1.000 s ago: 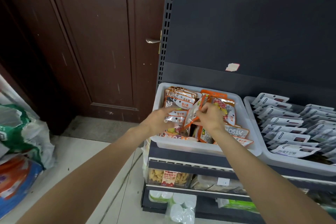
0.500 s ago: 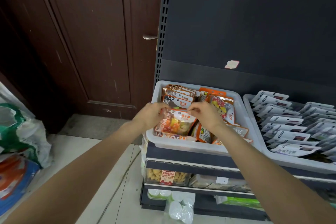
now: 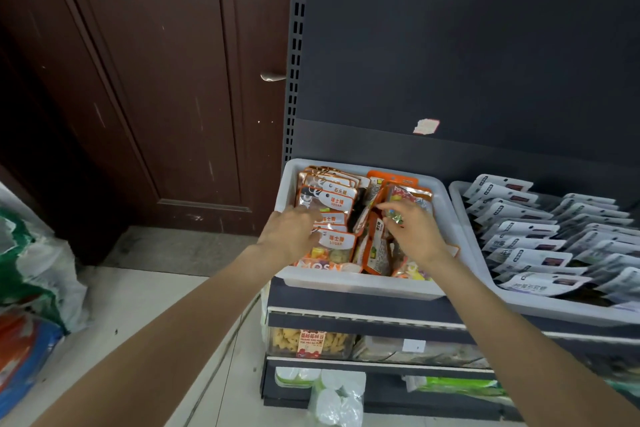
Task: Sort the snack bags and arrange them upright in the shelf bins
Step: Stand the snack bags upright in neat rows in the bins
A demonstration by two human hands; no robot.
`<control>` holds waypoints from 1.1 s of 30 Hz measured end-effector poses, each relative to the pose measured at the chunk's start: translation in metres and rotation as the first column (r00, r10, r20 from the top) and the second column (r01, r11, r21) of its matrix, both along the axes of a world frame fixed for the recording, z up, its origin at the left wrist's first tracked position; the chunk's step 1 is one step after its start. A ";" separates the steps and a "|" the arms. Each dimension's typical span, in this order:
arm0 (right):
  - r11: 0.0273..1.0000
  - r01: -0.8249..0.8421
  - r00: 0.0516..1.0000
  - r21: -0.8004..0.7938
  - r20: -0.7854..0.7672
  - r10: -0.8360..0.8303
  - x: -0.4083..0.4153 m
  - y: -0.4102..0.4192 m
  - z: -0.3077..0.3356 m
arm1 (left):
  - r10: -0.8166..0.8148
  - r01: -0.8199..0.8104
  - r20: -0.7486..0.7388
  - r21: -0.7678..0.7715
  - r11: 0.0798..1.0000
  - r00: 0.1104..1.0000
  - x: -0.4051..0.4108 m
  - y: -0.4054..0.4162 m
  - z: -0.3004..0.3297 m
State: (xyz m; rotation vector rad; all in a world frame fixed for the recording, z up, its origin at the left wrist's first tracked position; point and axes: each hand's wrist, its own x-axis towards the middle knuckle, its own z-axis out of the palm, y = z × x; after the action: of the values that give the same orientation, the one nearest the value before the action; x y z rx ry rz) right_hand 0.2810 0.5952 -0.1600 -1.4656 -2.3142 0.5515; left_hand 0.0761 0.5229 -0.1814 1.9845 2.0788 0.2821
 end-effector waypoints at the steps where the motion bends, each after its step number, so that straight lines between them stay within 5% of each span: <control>1: 0.999 0.031 0.999 -0.006 -0.018 -0.031 0.012 0.006 0.003 | -0.008 0.008 0.020 -0.001 1.000 1.000 0.005 0.004 0.001; 9: 0.991 -0.014 0.989 -0.132 0.147 0.033 0.067 0.066 -0.012 | -0.083 0.083 0.161 0.007 0.997 0.983 0.068 0.058 0.013; 15: 0.919 -0.177 0.900 -0.353 0.318 0.296 0.073 0.097 -0.020 | -0.085 0.072 -0.070 -0.176 0.982 0.994 0.093 0.089 -0.006; 22: 0.799 -0.334 0.925 -0.500 -0.013 0.379 0.095 0.092 -0.015 | 0.117 -0.115 0.016 -0.103 0.988 0.993 0.093 0.079 -0.033; 27: 0.874 -0.368 0.889 -0.318 0.156 0.431 0.096 0.091 -0.028 | 0.206 -0.182 0.159 -0.152 0.971 0.966 0.082 0.081 -0.057; 33: 0.920 -0.306 0.938 -0.245 0.088 0.335 0.085 0.088 -0.031 | 0.238 -0.211 0.199 -0.147 0.966 0.951 0.085 0.073 -0.037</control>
State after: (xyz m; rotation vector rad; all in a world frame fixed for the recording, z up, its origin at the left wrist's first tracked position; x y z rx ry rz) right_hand 0.3657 0.6828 -0.1913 -1.2478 -2.6925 0.8618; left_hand 0.1608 0.5960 -0.2181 1.5719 2.1249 0.3822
